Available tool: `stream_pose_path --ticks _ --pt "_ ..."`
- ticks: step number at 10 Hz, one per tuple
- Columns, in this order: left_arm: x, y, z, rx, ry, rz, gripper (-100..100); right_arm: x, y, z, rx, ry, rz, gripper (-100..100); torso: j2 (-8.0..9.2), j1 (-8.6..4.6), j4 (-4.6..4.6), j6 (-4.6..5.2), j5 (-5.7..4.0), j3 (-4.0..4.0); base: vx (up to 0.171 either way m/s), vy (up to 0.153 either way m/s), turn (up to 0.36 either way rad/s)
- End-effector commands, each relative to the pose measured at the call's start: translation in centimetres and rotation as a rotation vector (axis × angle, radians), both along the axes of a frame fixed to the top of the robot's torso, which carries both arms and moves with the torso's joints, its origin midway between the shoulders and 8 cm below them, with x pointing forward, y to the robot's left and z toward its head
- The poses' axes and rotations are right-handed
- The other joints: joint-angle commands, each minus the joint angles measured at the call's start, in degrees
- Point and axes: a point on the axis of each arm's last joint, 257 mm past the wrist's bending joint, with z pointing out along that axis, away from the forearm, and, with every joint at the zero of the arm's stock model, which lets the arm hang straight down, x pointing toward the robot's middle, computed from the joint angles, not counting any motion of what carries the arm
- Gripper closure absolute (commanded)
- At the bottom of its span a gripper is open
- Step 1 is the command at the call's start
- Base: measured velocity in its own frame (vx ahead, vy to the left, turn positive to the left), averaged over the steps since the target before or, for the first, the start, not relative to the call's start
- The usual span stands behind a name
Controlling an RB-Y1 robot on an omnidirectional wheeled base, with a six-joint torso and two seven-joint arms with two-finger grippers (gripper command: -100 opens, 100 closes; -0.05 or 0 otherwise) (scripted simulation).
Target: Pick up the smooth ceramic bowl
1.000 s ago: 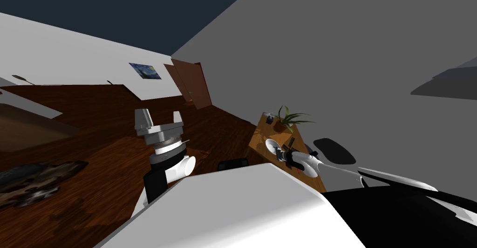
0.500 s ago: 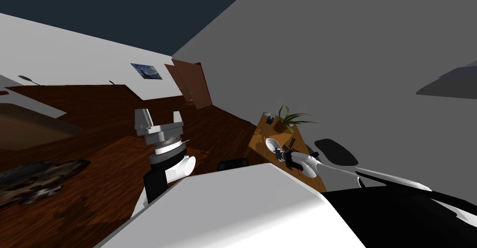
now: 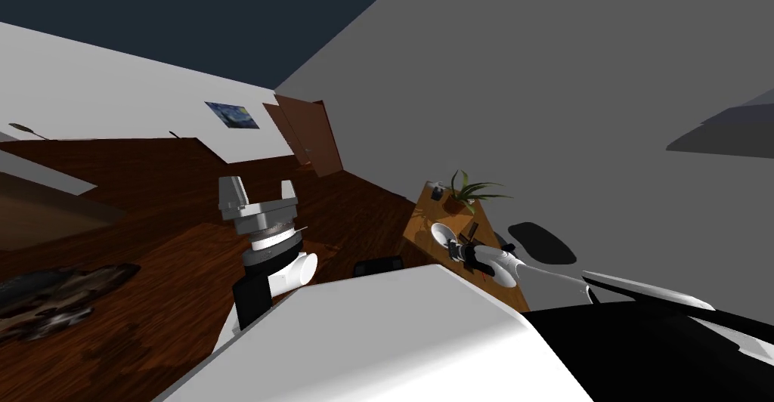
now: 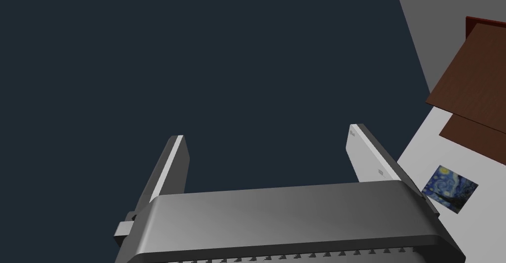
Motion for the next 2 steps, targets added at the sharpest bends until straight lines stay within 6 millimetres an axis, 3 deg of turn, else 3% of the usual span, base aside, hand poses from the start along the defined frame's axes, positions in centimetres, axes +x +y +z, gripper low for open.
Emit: stream_pose_path --ticks 1,2 --pt "0.00 0.00 0.00 0.000 0.000 0.000 0 0.00 0.00 0.00 0.000 0.000 0.000 100 0.00 0.00 0.00 0.00 0.00 0.00 -0.006 0.011 -0.016" --pt "0.00 0.00 0.00 0.000 0.000 0.000 0 -0.04 -0.01 0.04 0.001 0.001 0.001 0 -0.01 -0.03 0.01 -0.03 -0.02 0.00 0.000 0.000 0.000"
